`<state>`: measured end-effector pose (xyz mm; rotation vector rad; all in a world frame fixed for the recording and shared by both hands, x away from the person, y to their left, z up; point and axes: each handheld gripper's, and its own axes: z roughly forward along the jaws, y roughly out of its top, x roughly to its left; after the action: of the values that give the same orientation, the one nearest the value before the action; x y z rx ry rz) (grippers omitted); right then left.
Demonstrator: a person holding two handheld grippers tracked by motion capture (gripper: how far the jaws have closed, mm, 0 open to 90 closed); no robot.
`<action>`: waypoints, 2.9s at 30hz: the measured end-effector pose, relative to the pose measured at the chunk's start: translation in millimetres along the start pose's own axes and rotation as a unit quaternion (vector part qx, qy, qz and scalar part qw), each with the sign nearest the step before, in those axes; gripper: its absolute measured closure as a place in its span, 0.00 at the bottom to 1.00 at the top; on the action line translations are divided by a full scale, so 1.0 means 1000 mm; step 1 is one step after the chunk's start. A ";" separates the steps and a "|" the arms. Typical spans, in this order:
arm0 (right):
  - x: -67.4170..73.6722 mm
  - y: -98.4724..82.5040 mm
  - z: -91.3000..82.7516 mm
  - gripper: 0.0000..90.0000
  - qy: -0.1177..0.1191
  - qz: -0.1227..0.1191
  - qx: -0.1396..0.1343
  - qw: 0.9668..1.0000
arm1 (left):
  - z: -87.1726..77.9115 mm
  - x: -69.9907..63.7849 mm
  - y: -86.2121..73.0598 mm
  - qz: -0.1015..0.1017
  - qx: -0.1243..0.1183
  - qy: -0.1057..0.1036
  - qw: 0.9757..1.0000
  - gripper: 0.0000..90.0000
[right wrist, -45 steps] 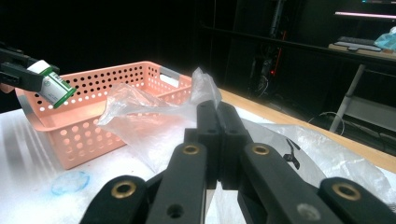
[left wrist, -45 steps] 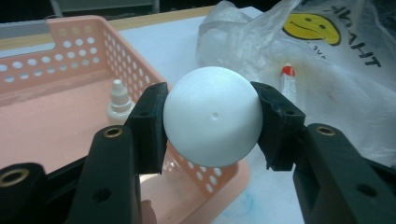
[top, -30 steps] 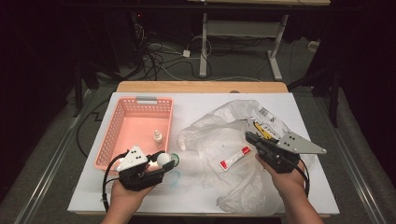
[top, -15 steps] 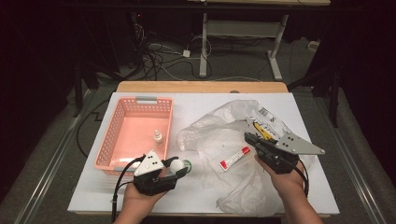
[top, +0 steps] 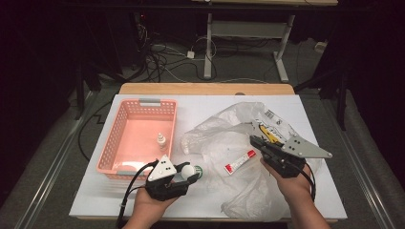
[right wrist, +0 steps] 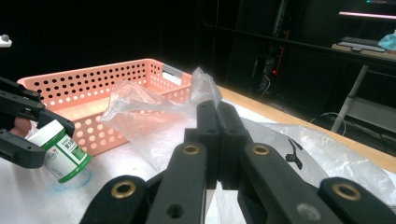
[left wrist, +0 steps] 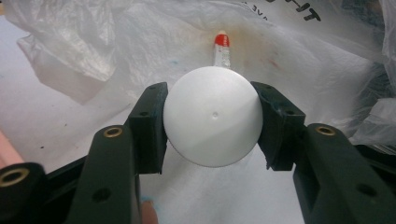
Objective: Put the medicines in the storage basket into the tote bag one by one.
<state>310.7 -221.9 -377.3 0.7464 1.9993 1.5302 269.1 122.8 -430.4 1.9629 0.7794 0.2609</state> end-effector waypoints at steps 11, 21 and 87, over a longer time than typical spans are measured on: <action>0.000 0.000 -0.001 1.00 0.000 0.003 -0.001 1.000 | 0.025 0.001 0.005 0.007 0.018 -0.001 1.000 0.54; -0.002 -0.001 -0.001 1.00 -0.003 0.005 0.000 1.000 | 0.044 -0.002 0.012 0.008 0.016 -0.006 1.000 0.54; -0.005 -0.001 0.000 1.00 -0.003 0.009 -0.006 1.000 | 0.168 0.006 0.049 -0.014 0.015 0.041 0.999 0.48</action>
<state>314.2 -225.5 -378.1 0.7649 1.9834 1.5473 375.3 -9.0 -474.3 1.9770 0.8677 0.3163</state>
